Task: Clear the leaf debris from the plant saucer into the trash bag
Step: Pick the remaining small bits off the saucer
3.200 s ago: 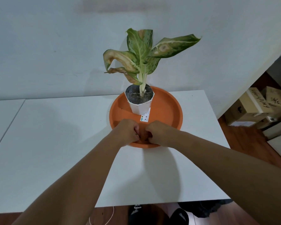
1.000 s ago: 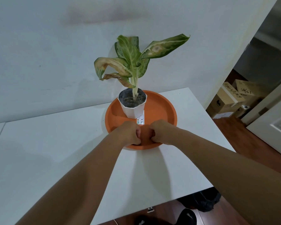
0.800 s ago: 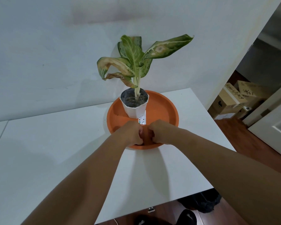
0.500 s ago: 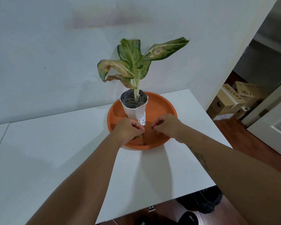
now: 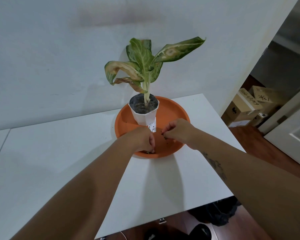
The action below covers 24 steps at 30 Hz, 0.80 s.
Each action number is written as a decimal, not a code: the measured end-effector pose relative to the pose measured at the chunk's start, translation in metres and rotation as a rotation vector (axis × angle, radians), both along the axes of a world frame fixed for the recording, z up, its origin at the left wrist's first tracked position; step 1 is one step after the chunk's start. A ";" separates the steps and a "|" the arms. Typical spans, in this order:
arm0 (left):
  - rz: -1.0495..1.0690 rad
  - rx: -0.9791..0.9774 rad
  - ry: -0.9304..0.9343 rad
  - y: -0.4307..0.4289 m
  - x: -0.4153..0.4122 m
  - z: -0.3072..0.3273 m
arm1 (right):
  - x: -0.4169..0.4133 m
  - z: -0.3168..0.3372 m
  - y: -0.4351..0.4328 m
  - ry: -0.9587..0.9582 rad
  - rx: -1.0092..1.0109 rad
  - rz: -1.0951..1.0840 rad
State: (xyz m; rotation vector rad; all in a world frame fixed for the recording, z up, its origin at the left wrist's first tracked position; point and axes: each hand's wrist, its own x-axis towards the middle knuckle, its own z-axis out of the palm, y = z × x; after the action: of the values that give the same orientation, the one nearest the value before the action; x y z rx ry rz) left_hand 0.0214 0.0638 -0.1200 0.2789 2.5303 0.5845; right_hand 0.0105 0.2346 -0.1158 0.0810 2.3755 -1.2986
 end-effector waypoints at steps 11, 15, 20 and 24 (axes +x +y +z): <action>-0.036 -0.033 0.054 0.005 -0.001 -0.008 | 0.002 -0.013 0.006 -0.012 -0.140 -0.129; 0.022 0.036 0.094 0.004 0.005 -0.011 | 0.004 -0.012 0.010 -0.046 -0.204 -0.143; 0.264 0.260 0.181 0.000 0.008 -0.009 | 0.004 -0.010 0.011 -0.062 -0.276 -0.171; 0.461 0.468 0.158 0.001 0.010 -0.004 | 0.003 -0.012 0.009 -0.100 -0.382 -0.230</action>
State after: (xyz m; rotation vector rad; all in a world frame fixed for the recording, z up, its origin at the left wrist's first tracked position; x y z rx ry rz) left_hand 0.0311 0.0645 -0.1243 -0.1101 2.5862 1.3872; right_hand 0.0136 0.2441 -0.1281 0.3034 2.0410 -1.7889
